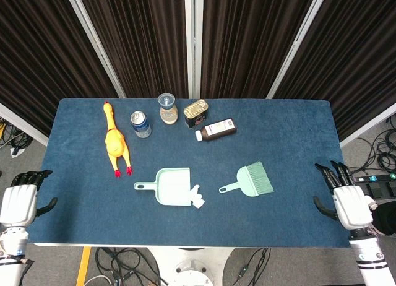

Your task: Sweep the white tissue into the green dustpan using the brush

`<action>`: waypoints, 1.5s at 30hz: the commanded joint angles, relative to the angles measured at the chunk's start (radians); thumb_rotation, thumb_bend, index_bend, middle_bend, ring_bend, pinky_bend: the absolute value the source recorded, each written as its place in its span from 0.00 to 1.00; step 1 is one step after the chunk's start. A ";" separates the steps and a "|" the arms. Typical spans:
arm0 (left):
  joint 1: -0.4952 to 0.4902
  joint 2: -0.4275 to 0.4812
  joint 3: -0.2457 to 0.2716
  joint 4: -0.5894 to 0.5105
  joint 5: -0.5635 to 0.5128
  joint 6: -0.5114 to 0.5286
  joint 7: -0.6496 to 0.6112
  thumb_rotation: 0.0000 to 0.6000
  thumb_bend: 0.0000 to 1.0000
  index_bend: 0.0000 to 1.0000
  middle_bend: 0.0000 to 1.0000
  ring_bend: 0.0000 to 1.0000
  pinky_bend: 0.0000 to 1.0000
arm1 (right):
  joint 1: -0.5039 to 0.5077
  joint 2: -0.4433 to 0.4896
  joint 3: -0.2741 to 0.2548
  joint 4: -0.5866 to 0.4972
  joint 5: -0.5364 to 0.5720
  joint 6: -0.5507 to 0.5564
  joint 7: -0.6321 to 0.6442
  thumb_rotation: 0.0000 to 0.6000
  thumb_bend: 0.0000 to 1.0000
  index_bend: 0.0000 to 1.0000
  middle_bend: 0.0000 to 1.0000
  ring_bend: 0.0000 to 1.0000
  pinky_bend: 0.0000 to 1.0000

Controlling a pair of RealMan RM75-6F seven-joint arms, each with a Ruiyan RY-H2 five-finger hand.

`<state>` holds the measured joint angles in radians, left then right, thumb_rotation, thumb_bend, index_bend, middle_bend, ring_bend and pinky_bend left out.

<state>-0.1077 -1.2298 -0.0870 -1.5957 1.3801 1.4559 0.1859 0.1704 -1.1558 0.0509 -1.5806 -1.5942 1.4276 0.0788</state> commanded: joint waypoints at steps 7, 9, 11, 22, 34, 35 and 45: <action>-0.018 0.007 -0.003 -0.004 0.016 -0.012 0.002 1.00 0.20 0.26 0.30 0.22 0.22 | 0.237 -0.062 0.033 -0.011 0.007 -0.340 -0.103 1.00 0.09 0.21 0.25 0.00 0.00; -0.020 0.007 -0.002 -0.004 0.019 -0.013 0.000 1.00 0.20 0.26 0.30 0.22 0.22 | 0.280 -0.102 0.045 0.010 0.031 -0.402 -0.140 1.00 0.09 0.22 0.26 0.00 0.00; -0.021 0.008 0.001 -0.004 0.023 -0.015 -0.002 1.00 0.20 0.26 0.30 0.22 0.22 | 0.324 -0.153 0.054 0.041 0.051 -0.459 -0.181 1.00 0.11 0.24 0.28 0.01 0.01; -0.020 0.008 0.012 0.008 0.021 -0.027 -0.027 1.00 0.20 0.26 0.30 0.22 0.22 | 0.445 -0.398 0.048 0.220 0.106 -0.569 -0.436 1.00 0.19 0.31 0.33 0.05 0.03; -0.016 0.001 0.017 0.030 0.009 -0.035 -0.055 1.00 0.20 0.26 0.30 0.22 0.22 | 0.477 -0.481 0.037 0.290 0.154 -0.568 -0.564 1.00 0.22 0.36 0.36 0.07 0.03; -0.016 0.001 0.017 0.032 0.008 -0.036 -0.057 1.00 0.20 0.26 0.30 0.22 0.22 | 0.477 -0.484 0.035 0.294 0.156 -0.567 -0.568 1.00 0.22 0.36 0.36 0.07 0.03; -0.017 -0.001 0.017 0.039 0.003 -0.042 -0.065 1.00 0.20 0.26 0.29 0.22 0.22 | 0.485 -0.529 0.013 0.339 0.148 -0.531 -0.606 1.00 0.22 0.40 0.40 0.11 0.03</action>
<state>-0.1244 -1.2309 -0.0702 -1.5565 1.3827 1.4143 0.1210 0.6543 -1.6820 0.0656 -1.2442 -1.4442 0.8932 -0.5252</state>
